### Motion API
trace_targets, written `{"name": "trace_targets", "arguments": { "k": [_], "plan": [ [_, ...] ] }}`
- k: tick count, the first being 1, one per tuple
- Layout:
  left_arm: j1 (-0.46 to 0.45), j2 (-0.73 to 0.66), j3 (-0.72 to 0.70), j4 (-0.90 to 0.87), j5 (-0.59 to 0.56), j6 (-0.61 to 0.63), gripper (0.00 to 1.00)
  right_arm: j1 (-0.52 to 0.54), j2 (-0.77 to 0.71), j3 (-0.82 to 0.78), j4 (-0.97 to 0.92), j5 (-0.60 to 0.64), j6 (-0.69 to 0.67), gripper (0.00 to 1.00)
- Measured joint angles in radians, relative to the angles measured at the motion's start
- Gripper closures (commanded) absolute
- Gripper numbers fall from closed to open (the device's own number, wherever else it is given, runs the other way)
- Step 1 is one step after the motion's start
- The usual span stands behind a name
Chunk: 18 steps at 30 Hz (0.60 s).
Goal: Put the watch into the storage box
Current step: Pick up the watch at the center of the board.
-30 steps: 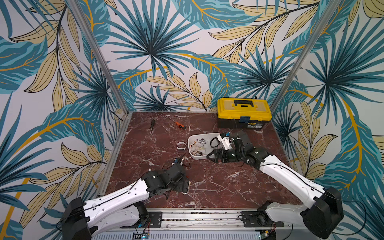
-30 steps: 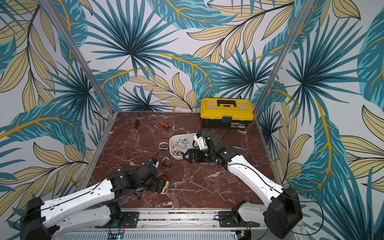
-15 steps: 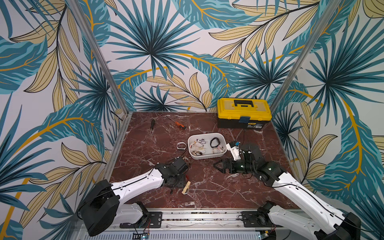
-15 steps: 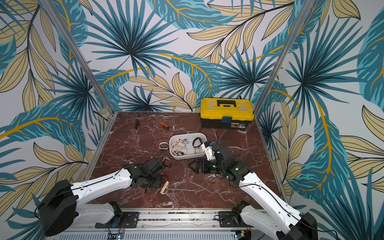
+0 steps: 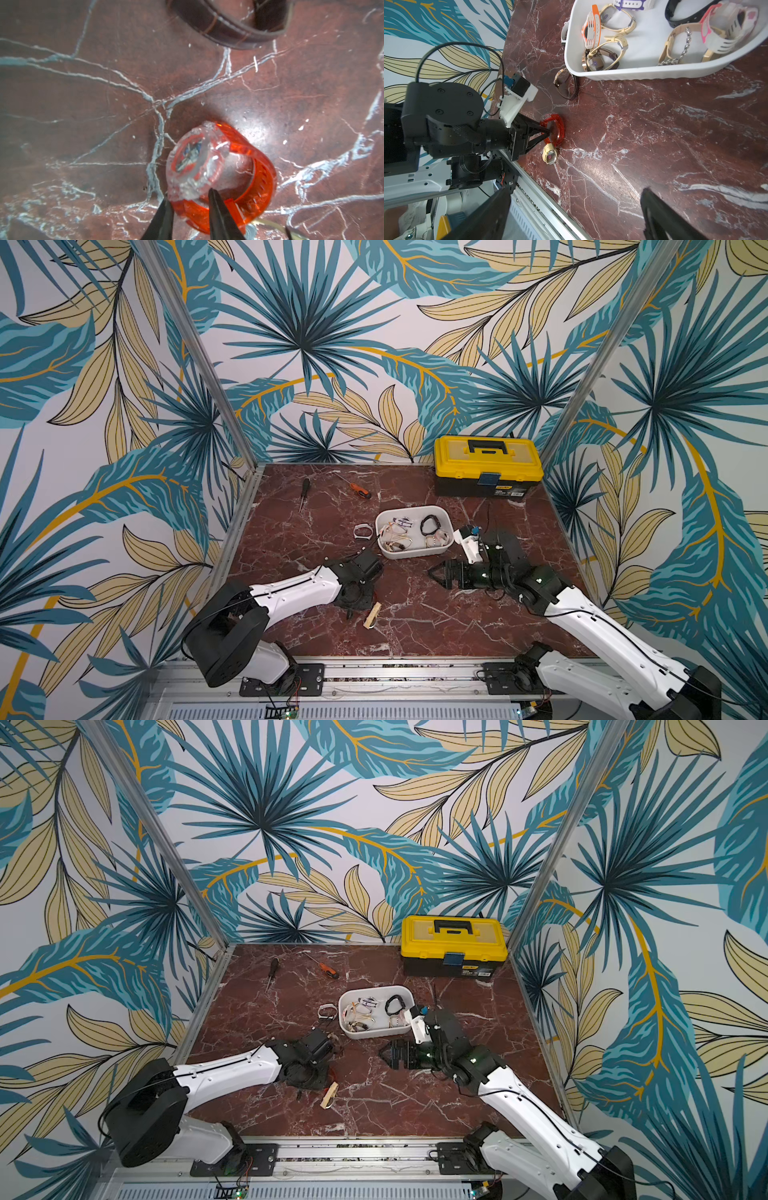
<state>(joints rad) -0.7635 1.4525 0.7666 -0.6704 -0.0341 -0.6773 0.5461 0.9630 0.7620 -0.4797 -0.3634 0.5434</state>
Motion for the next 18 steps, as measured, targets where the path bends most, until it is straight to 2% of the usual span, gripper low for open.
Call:
{"name": "trace_targets", "arguments": {
  "k": [3, 8, 18],
  "plan": [
    [0.007, 0.009, 0.009, -0.004, -0.011, 0.019, 0.82, 0.000, 0.000, -0.001, 0.000, 0.003, 0.001, 0.00],
    [0.014, 0.014, 0.038, -0.034, -0.049, 0.049, 0.89, 0.000, 0.000, -0.007, 0.001, 0.008, 0.003, 0.00],
    [0.032, 0.014, 0.146, -0.141, -0.150, 0.114, 0.94, 0.000, -0.013, -0.016, 0.009, -0.003, 0.003, 0.00]
  ]
}}
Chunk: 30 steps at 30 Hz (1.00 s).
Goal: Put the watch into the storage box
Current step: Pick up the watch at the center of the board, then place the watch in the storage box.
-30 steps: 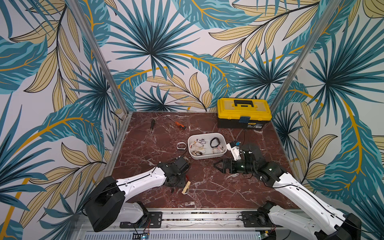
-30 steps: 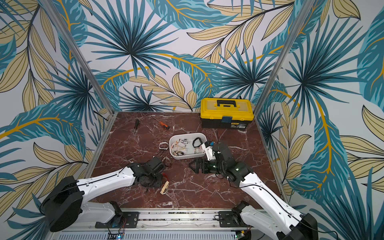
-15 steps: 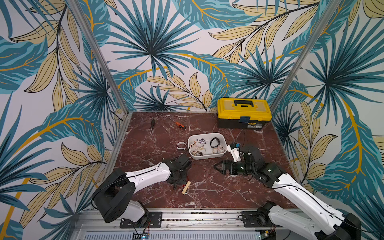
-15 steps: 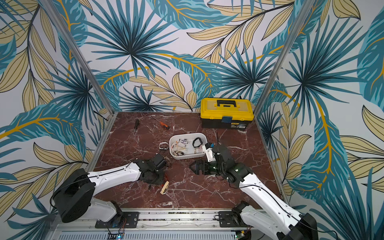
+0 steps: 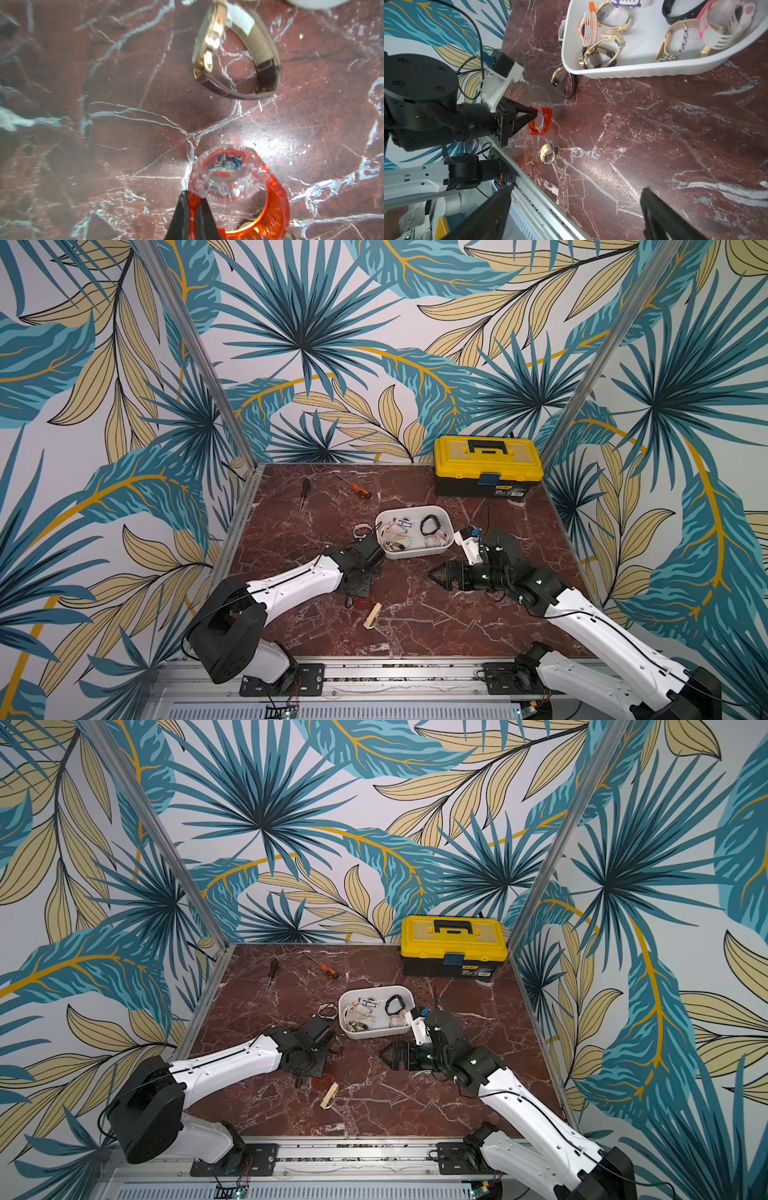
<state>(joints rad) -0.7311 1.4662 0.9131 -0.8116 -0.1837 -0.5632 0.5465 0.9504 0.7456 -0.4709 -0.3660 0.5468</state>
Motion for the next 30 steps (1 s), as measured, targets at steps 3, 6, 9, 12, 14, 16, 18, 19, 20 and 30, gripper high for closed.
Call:
{"name": "trace_targets", "arguments": {
  "k": [3, 6, 9, 12, 14, 16, 18, 19, 20, 30],
  "plan": [
    [0.000, -0.010, 0.058, -0.063, -0.038, 0.026, 0.94, 0.003, -0.022, -0.010, 0.011, -0.015, -0.001, 0.00],
    [0.000, -0.021, 0.154, -0.135, -0.064, 0.062, 0.94, 0.006, -0.054, -0.017, 0.011, -0.022, -0.005, 0.00],
    [0.000, -0.011, 0.300, -0.176, -0.067, 0.115, 0.94, 0.009, -0.093, -0.017, 0.009, -0.014, -0.016, 0.00],
    [0.000, 0.048, 0.477, -0.177, -0.060, 0.175, 0.94, 0.010, -0.124, -0.017, 0.002, 0.000, -0.026, 0.00],
    [0.000, 0.127, 0.600, -0.167, -0.047, 0.212, 0.94, 0.010, -0.131, -0.017, -0.004, 0.010, -0.031, 0.00],
    [0.000, 0.223, 0.711, -0.158, -0.033, 0.240, 0.95, 0.010, -0.131, -0.017, -0.014, 0.021, -0.034, 0.00],
    [0.002, 0.344, 0.832, -0.156, -0.019, 0.262, 0.95, 0.010, -0.132, -0.017, -0.030, 0.035, -0.036, 0.00],
    [0.003, 0.400, 0.881, -0.156, -0.013, 0.269, 0.95, 0.010, -0.134, -0.017, -0.037, 0.042, -0.036, 0.00],
    [0.003, 0.462, 0.937, -0.161, -0.007, 0.273, 0.95, 0.010, -0.136, -0.017, -0.042, 0.050, -0.038, 0.00],
    [0.011, 0.830, 1.233, -0.152, -0.004, 0.283, 0.95, 0.010, -0.169, -0.017, -0.070, 0.085, -0.039, 0.00]
  ]
}}
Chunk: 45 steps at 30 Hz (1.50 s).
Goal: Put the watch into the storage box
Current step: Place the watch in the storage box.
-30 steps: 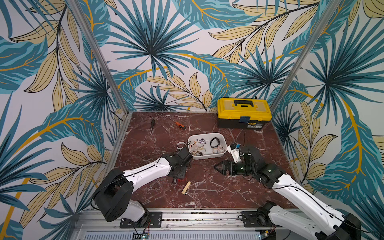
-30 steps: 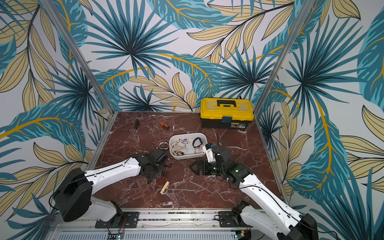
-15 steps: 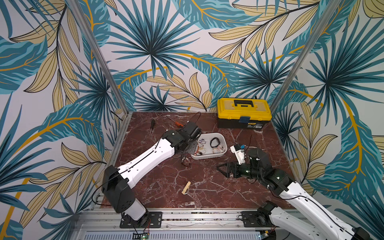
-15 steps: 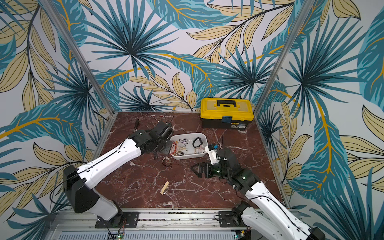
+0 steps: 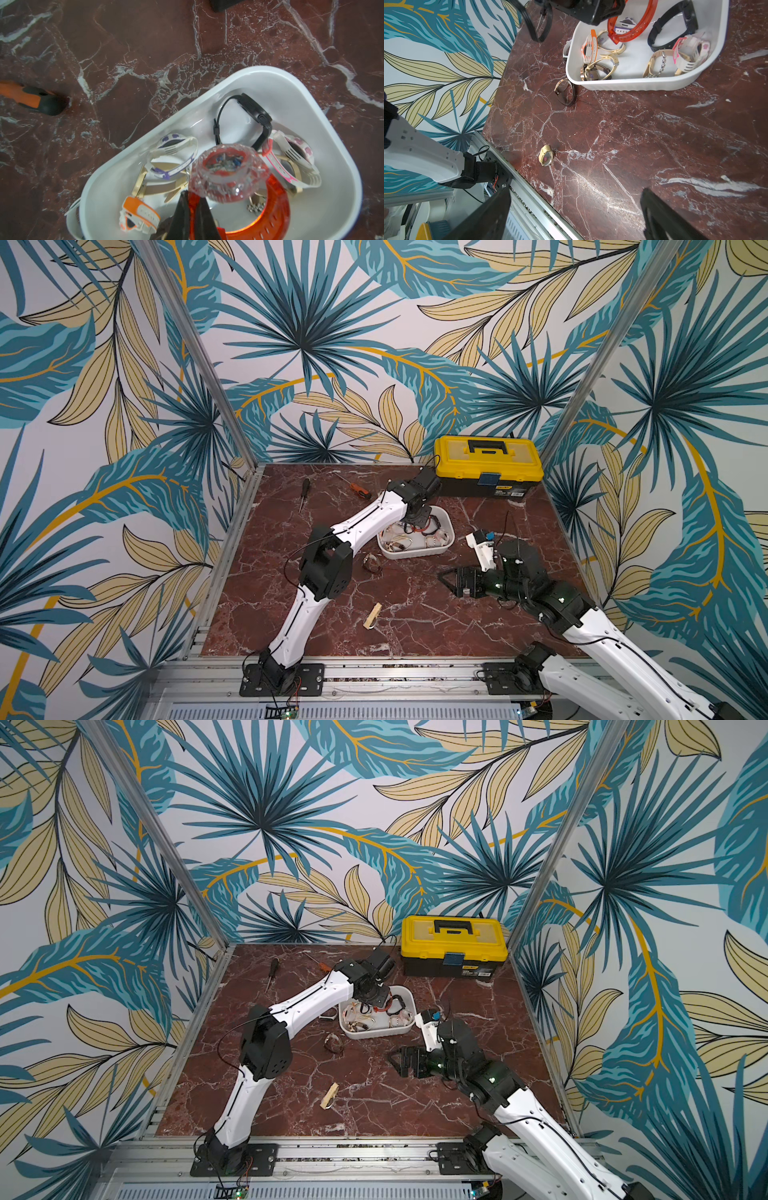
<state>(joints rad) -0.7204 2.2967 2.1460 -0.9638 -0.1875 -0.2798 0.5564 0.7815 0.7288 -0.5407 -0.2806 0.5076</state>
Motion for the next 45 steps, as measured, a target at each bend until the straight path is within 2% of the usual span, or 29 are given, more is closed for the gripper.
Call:
{"name": "trace_targets", "arguments": {
  "k": [10, 22, 35, 45],
  "plan": [
    [0.021, 0.049, 0.041, 0.040, -0.044, 0.000, 0.94, 0.000, -0.024, -0.004, -0.026, 0.011, -0.005, 0.00],
    [0.032, 0.109, 0.061, 0.116, -0.041, -0.005, 0.94, 0.000, -0.034, -0.011, -0.045, 0.031, -0.008, 0.00],
    [0.028, 0.103, 0.056, 0.129, -0.023, -0.035, 0.94, 0.000, -0.035, -0.017, -0.060, 0.045, -0.008, 0.00],
    [0.016, 0.013, -0.061, 0.118, -0.021, -0.077, 0.94, 0.000, -0.032, -0.018, -0.060, 0.045, -0.007, 0.00]
  ]
}}
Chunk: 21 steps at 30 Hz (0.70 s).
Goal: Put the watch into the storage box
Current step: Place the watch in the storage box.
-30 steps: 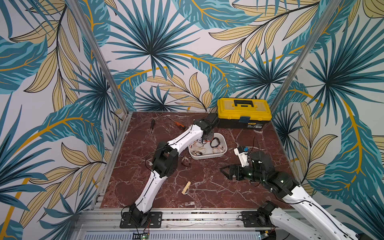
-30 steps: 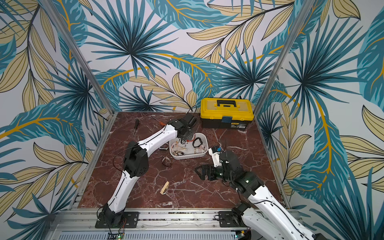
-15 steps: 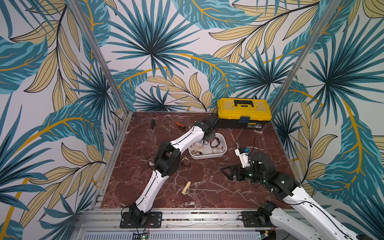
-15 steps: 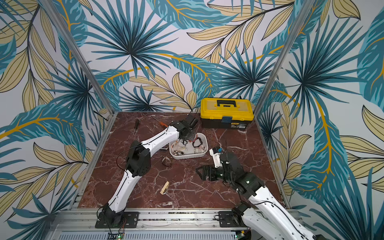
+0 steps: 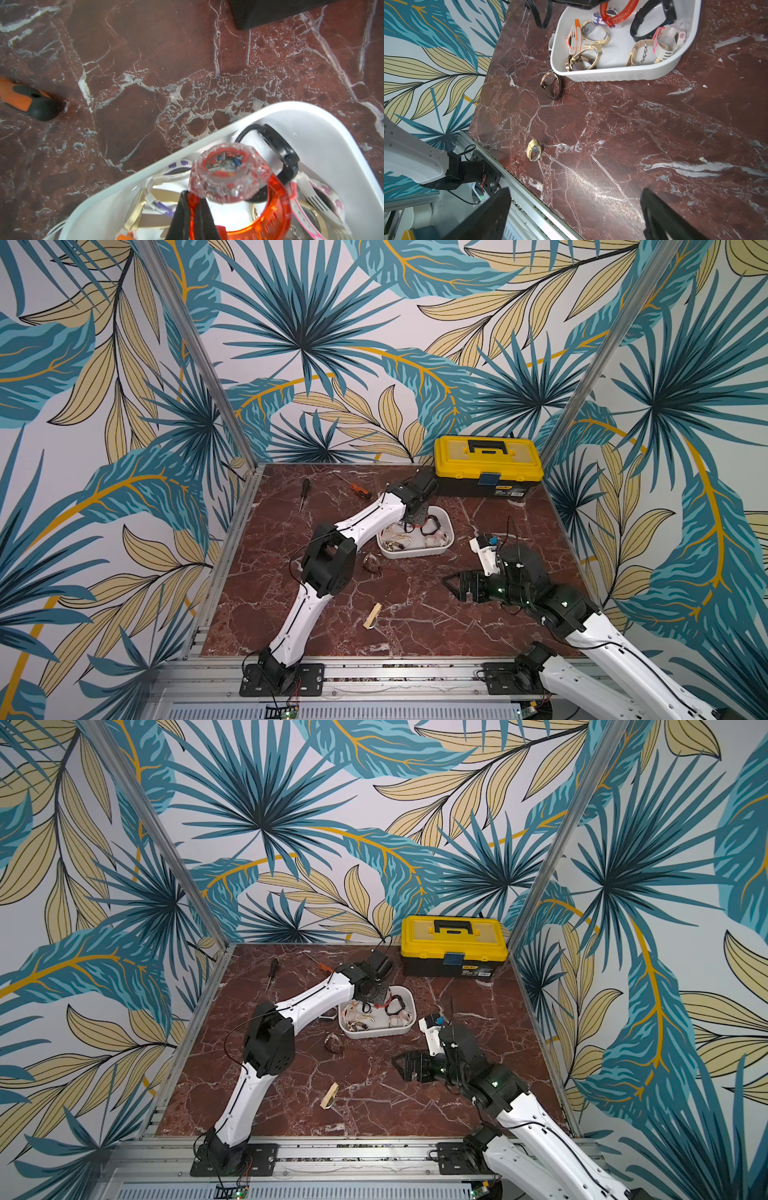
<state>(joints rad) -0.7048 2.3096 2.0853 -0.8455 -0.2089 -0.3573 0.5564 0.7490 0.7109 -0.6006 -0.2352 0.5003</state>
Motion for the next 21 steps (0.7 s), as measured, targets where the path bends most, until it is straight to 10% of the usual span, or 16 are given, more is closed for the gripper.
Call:
{"name": "trace_targets", "arguments": {
  "k": [21],
  "plan": [
    [0.000, 0.042, -0.013, 0.048, -0.046, -0.016, 0.82, 0.000, 0.001, -0.028, 0.001, 0.003, 0.000, 0.00]
  ]
}}
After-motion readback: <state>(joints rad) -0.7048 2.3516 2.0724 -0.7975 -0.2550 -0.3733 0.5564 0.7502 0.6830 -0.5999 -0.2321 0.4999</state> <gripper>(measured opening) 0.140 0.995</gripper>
